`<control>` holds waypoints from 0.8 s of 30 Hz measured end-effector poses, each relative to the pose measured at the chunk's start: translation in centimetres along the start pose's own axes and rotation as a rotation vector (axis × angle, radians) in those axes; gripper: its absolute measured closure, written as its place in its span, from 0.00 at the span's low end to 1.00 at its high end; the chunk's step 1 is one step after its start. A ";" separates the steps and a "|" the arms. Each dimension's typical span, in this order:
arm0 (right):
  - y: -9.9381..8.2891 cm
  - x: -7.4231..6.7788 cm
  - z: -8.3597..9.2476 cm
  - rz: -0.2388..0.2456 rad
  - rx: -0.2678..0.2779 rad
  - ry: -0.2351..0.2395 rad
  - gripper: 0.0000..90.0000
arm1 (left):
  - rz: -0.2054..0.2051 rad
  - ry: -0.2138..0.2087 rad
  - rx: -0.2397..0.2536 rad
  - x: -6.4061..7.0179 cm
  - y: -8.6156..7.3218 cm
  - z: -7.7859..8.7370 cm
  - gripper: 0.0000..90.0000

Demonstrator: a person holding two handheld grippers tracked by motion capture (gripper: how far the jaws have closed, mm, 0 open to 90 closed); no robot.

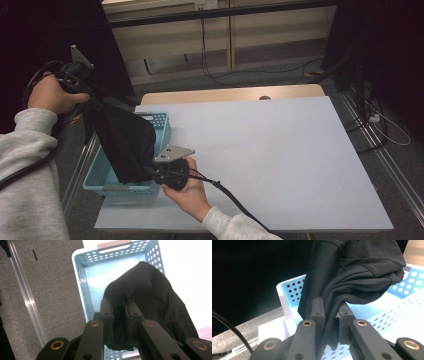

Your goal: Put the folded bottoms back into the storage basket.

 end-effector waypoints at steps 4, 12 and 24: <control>-0.1 -0.1 -0.5 -0.001 -0.005 0.003 0.89 | -0.007 -0.001 0.002 -0.3 0.2 -0.5 0.88; 0.1 -0.3 -1.6 -0.002 0.008 0.005 0.89 | -0.012 0.011 0.014 -1.2 1.1 -1.4 0.88; 0.6 0.9 -0.1 0.086 -0.047 -0.043 0.53 | -0.064 -0.012 0.131 -1.1 1.6 -5.5 0.44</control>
Point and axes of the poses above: each handheld gripper's, and its own axes: z roughly backward along the jaws, y roughly out of its top, x roughly to its right, the point moved 5 cm from there along -z, roughly forward along the jaws, and after that the axes turned 1 degree about z, right-handed, at the moved point
